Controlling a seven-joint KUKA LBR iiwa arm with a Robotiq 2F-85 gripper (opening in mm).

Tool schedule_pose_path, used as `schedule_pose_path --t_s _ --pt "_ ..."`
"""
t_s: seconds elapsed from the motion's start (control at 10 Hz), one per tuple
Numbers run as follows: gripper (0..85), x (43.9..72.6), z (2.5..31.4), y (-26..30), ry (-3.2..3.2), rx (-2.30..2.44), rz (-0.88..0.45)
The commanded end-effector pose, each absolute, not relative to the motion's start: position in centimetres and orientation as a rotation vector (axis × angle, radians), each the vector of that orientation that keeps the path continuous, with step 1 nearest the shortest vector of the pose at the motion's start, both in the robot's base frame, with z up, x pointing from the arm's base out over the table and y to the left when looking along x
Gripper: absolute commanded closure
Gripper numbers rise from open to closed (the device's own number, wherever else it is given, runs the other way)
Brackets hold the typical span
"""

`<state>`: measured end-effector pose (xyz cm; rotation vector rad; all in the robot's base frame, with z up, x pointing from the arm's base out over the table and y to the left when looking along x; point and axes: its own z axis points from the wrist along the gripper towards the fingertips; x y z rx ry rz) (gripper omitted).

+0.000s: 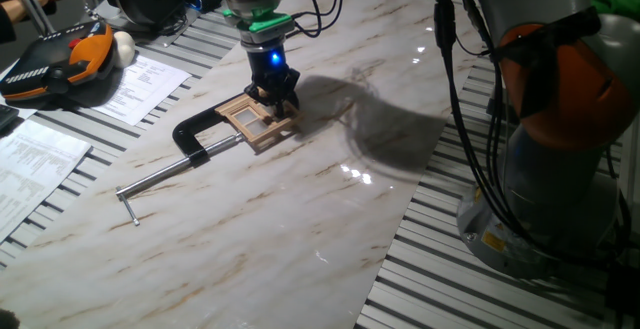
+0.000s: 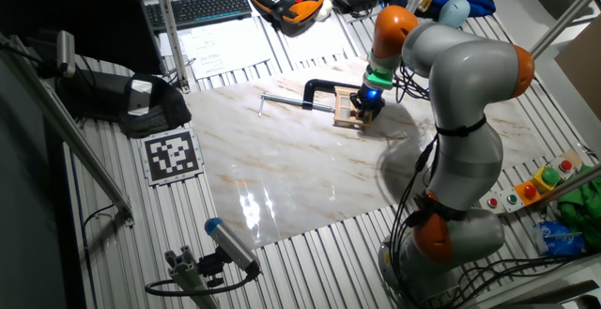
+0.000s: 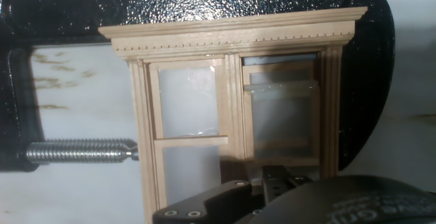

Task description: Open a sliding window

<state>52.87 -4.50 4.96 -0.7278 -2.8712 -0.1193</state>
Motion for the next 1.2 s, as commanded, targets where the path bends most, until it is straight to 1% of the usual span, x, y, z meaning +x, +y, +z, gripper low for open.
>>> schedule_pose_path --t_s 0.0,0.4,1.1 --pt "85.0 52.9 4.93 -4.51 -2.872 -0.725 -0.119" --pt "85.0 52.69 5.18 -4.58 -2.871 -0.72 -0.116" --pt "85.0 52.36 4.57 -4.55 -2.871 -0.724 -0.133"
